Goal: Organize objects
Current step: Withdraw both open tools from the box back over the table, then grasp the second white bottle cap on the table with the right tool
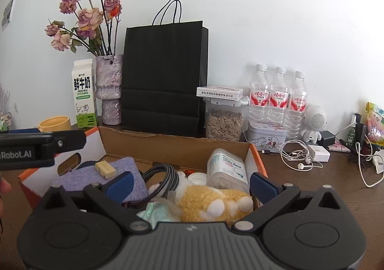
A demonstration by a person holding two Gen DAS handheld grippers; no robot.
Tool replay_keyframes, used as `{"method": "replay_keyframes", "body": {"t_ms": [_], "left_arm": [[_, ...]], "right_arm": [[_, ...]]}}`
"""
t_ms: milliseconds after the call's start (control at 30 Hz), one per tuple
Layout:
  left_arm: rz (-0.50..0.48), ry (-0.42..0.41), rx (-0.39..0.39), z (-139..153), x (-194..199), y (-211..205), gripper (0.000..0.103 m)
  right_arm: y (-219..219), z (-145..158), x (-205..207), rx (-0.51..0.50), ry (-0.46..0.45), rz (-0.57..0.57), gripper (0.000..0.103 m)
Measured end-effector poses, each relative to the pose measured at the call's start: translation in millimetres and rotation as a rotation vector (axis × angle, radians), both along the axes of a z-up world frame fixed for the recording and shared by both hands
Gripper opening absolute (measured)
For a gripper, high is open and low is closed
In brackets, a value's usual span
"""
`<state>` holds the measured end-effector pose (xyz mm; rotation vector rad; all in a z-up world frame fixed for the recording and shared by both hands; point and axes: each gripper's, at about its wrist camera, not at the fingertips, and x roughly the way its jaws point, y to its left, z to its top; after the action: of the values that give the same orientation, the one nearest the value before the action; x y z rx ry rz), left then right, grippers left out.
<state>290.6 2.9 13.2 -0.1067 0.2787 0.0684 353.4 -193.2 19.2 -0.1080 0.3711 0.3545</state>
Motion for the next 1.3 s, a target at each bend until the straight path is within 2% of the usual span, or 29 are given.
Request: {"method": "replay_keyframes", "body": {"t_ms": [200,433,767,933,1100,1233,1300], "left_arm": [[-0.015,0.028,0.002,-11,-27,-3,0.103],[-0.034,0.109,0.017,-30,-55,-1,0.103],[-0.034,0.19,0.009,-47,-75,3,0.103],[-0.038,0.224,0.001,-51,-75,5,0.103],[-0.044,0.23,-0.001,-53,-75,6,0.103],[-0.045,0.237,-0.005,-55,-74,6,0.103],[-0.049,0.239,-0.004,-55,-74,5,0.103]], "right_arm": [[-6,-10,-34,-0.009,0.02,0.009,0.103],[-6,-24,-69,-0.04,0.062,0.026,0.103],[-6,-45,-90,-0.064,0.158,0.05,0.102],[-2,-52,-89,-0.074,0.202,0.078,0.085],[2,-56,-83,-0.069,0.247,0.095,0.059],[4,-57,-80,-0.063,0.264,0.098,0.056],[5,-58,-79,-0.06,0.264,0.109,0.049]]}}
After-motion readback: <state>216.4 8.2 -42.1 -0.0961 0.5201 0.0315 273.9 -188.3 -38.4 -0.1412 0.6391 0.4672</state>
